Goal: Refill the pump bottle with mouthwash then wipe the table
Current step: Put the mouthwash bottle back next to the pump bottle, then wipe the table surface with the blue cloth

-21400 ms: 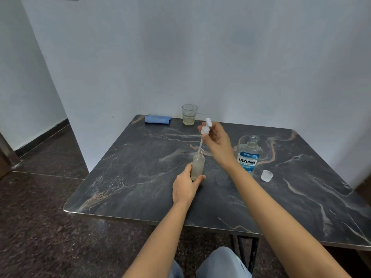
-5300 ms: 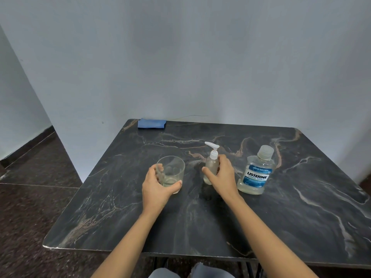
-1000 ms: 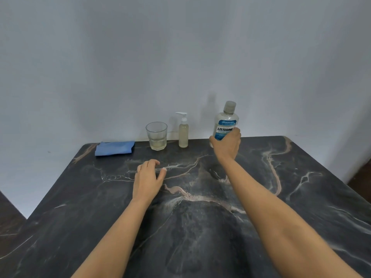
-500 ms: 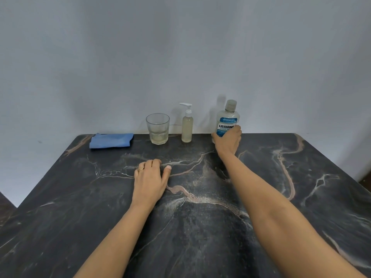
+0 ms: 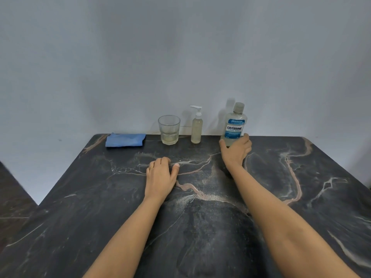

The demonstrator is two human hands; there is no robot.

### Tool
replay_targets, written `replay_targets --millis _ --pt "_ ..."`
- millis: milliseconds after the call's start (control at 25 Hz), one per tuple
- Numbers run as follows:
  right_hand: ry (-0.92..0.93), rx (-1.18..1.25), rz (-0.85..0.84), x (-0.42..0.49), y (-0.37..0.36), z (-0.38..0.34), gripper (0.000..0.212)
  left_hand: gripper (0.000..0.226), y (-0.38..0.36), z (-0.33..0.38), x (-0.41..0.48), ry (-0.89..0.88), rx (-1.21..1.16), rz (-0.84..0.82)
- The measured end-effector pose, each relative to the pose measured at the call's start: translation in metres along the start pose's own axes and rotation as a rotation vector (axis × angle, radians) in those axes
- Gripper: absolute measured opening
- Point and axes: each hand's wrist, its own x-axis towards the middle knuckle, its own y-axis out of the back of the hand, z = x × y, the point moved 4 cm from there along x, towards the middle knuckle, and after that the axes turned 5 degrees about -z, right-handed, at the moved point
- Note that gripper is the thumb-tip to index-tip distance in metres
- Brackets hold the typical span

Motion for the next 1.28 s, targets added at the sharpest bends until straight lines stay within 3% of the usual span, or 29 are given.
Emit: replay_targets --millis 160,360,520,680,920,1160,1280 --pt "0.179 0.008 -0.147 -0.058 -0.003 -0.015 0.071 0.033 0.023 -0.002 -0.018 0.068 -0.173 -0.028" --pt "0.525 0.007 -0.362 -0.107 -0.013 -0.067 0.048 0.037 0.079 -0.049 -0.055 0.038 0.007 -0.045" --pt "0.709 -0.049 -0.566 -0.129 -0.042 -0.114 0.040 0.047 0.119 -0.102 -0.073 0.129 0.090 -0.024" --pt "0.779 -0.133 -0.749 -0.142 -0.089 -0.143 0.041 0.050 0.117 -0.117 -0.083 0.120 0.132 -0.061" --pt "0.857 -0.345 -0.916 -0.134 -0.165 -0.173 0.053 0.047 0.110 -0.125 -0.080 0.095 0.133 0.025" --pt "0.903 -0.494 -1.021 -0.134 -0.214 -0.184 0.050 0.038 0.108 -0.127 -0.082 0.084 0.116 0.094" --pt "0.903 -0.558 -0.903 -0.141 -0.219 -0.184 0.044 0.036 0.109 -0.128 -0.081 0.089 0.108 0.099"
